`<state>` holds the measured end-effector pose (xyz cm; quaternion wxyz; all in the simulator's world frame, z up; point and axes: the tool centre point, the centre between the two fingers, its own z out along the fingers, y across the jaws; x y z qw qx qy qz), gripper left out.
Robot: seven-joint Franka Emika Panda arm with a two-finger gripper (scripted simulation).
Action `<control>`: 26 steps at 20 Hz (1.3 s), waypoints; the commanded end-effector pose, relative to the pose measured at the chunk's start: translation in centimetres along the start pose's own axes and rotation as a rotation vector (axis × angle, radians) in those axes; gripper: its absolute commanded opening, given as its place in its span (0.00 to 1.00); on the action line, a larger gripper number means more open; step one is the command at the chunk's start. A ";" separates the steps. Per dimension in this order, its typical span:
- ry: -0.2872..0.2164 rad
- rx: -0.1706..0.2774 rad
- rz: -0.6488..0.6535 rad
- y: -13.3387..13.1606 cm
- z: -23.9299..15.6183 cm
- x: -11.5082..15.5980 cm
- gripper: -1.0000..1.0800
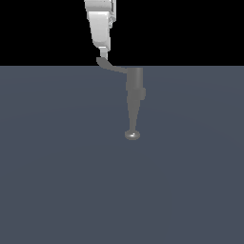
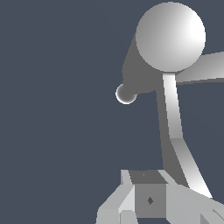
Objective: Turn on the faucet by rotating a designated handle.
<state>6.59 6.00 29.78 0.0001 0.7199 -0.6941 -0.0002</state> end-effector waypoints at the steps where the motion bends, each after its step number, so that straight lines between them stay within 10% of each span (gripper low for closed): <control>1: 0.000 0.000 0.000 0.6 0.0 0.0 0.00; 26: -0.001 0.011 0.001 6.1 -0.4 0.2 0.00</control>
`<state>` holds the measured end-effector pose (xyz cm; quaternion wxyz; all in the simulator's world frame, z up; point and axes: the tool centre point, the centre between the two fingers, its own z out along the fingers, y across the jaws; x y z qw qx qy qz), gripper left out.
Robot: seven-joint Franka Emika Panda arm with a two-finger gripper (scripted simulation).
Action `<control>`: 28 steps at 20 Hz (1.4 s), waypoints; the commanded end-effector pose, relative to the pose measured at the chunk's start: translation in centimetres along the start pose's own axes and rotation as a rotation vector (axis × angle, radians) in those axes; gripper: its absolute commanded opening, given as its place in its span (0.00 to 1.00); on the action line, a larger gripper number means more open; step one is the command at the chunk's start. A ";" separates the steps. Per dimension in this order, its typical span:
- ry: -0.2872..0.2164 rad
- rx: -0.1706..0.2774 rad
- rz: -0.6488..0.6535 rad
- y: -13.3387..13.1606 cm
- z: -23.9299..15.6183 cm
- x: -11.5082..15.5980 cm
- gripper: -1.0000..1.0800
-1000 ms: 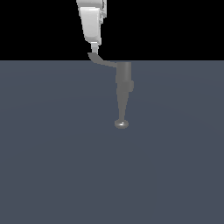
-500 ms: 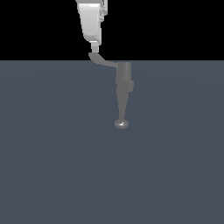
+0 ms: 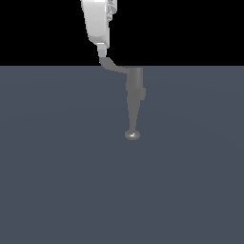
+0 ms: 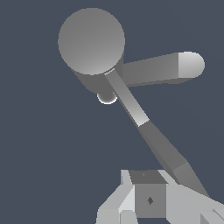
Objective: Turn on the faucet by rotating a designated handle.
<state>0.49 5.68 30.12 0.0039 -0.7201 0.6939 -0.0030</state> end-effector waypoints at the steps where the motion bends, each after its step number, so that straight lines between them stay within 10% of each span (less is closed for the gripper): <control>1: 0.000 0.001 0.001 0.3 -0.1 0.3 0.00; 28: 0.000 -0.001 -0.007 6.0 0.0 7.3 0.00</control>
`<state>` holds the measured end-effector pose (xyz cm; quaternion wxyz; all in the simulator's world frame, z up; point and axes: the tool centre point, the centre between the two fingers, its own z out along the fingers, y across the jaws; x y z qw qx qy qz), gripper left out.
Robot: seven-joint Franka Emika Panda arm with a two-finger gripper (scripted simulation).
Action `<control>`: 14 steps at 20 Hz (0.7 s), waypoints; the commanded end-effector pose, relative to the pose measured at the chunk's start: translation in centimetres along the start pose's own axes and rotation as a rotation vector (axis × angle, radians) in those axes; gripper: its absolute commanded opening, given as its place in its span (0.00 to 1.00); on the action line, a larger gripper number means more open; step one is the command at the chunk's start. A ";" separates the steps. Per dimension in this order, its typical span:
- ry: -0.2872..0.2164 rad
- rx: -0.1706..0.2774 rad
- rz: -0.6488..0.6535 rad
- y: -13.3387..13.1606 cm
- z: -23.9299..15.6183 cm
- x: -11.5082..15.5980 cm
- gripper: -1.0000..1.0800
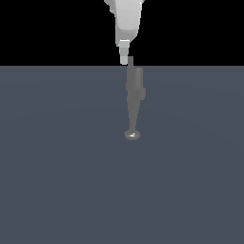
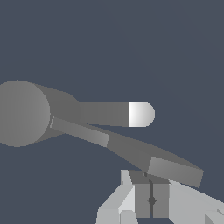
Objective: Turn on the faucet by rotating a designated handle.
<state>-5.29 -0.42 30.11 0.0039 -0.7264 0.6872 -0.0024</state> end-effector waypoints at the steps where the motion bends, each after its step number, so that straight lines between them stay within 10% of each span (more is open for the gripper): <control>1: 0.001 -0.001 0.012 0.1 0.0 2.0 0.00; 14: 0.002 -0.009 0.020 0.5 0.3 9.2 0.00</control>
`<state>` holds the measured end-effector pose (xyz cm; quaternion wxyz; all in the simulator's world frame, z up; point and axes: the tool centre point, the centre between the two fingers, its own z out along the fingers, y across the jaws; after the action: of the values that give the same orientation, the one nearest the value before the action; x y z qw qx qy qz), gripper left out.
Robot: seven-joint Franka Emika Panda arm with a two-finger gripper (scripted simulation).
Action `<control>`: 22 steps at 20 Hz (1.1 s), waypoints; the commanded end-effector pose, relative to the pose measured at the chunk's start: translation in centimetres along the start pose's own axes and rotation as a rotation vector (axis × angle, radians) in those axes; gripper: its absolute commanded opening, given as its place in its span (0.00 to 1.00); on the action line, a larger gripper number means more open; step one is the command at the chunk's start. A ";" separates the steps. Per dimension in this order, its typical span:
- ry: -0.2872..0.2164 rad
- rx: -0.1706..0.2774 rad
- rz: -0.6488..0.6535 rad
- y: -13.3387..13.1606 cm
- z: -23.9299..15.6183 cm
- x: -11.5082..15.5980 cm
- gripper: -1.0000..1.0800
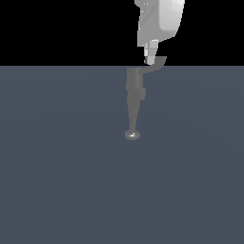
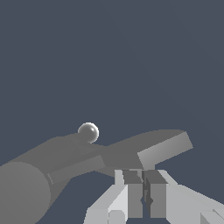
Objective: Turn on the faucet by rotating a designated handle.
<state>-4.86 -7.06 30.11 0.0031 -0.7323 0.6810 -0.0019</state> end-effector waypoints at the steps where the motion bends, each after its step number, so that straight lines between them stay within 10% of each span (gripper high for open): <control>1: -0.002 0.002 0.000 0.0 -0.1 0.0 0.00; 22: 0.000 -0.003 0.022 -3.5 0.2 5.1 0.00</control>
<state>-1.18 -10.46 30.17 0.0034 -0.7312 0.6822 -0.0004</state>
